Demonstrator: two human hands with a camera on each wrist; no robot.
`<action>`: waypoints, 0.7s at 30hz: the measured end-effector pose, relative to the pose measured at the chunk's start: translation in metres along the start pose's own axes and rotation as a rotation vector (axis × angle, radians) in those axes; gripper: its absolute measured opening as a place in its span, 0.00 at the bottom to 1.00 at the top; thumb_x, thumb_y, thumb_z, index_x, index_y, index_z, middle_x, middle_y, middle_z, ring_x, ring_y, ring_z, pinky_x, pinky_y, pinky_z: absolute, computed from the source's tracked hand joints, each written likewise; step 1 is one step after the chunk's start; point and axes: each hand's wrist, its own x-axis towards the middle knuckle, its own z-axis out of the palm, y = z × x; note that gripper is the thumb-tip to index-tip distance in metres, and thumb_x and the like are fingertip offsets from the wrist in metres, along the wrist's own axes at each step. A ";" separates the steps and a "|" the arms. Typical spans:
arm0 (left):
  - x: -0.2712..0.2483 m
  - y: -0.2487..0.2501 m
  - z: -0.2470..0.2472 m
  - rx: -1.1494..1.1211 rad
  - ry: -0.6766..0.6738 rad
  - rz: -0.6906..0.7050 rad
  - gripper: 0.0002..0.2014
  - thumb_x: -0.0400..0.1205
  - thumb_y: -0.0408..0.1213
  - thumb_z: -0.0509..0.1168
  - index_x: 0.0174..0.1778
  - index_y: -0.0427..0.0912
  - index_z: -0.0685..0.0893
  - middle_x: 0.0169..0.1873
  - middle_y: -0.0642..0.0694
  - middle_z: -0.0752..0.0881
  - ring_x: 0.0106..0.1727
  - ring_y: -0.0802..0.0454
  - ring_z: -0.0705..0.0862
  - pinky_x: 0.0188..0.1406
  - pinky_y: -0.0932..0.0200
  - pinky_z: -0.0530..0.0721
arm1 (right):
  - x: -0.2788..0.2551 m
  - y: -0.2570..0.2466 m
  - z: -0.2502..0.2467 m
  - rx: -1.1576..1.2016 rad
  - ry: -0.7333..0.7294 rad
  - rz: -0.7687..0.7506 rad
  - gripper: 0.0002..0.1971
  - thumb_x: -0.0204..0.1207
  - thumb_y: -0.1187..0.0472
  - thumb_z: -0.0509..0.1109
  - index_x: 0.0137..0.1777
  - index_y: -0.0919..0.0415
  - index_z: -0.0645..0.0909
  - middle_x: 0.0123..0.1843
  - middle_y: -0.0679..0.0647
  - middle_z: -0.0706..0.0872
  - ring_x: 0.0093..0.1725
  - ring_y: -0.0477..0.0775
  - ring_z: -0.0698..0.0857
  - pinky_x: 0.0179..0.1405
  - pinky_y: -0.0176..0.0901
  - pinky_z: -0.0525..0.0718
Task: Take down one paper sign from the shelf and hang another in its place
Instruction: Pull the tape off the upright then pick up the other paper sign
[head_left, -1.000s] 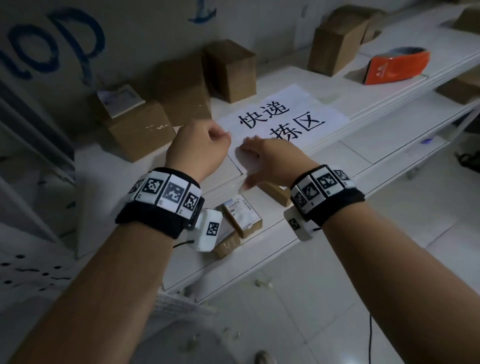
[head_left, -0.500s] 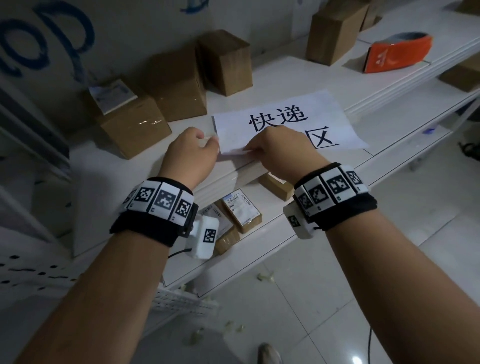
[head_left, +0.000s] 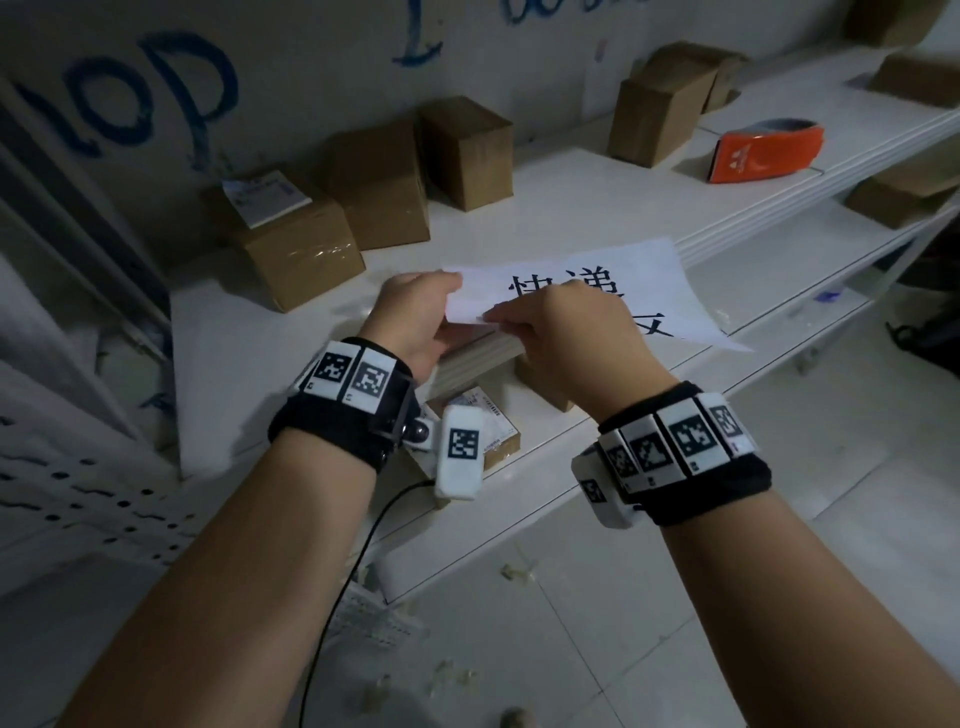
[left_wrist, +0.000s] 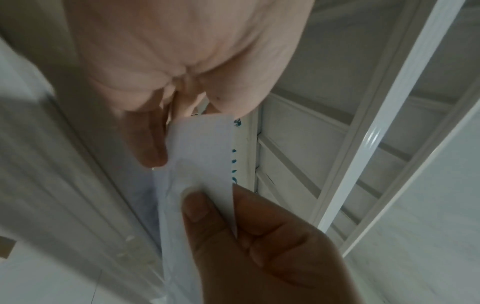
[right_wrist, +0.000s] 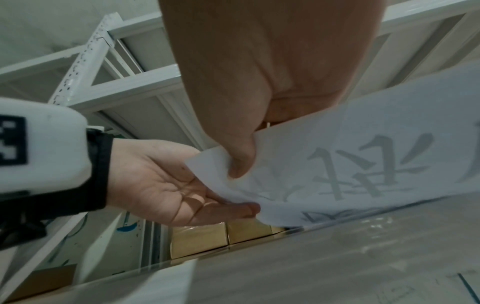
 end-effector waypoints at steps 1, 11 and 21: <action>-0.002 -0.002 -0.002 0.019 0.039 0.039 0.10 0.84 0.31 0.72 0.60 0.40 0.93 0.60 0.40 0.94 0.64 0.39 0.91 0.74 0.32 0.86 | -0.005 -0.002 -0.001 0.036 0.012 -0.018 0.12 0.88 0.57 0.73 0.64 0.41 0.94 0.58 0.48 0.98 0.60 0.62 0.94 0.55 0.54 0.92; -0.056 -0.005 -0.058 0.140 0.073 0.364 0.21 0.88 0.22 0.67 0.60 0.56 0.91 0.65 0.54 0.90 0.68 0.59 0.88 0.66 0.59 0.88 | -0.029 -0.047 -0.006 0.206 -0.031 -0.015 0.30 0.88 0.28 0.58 0.55 0.49 0.93 0.58 0.48 0.96 0.54 0.53 0.93 0.59 0.54 0.90; -0.128 0.014 -0.166 0.099 0.194 0.529 0.22 0.88 0.17 0.63 0.59 0.51 0.91 0.55 0.58 0.92 0.52 0.72 0.92 0.44 0.77 0.87 | -0.045 -0.114 0.014 0.112 0.003 0.223 0.31 0.86 0.72 0.68 0.88 0.55 0.69 0.75 0.62 0.85 0.73 0.68 0.85 0.71 0.69 0.88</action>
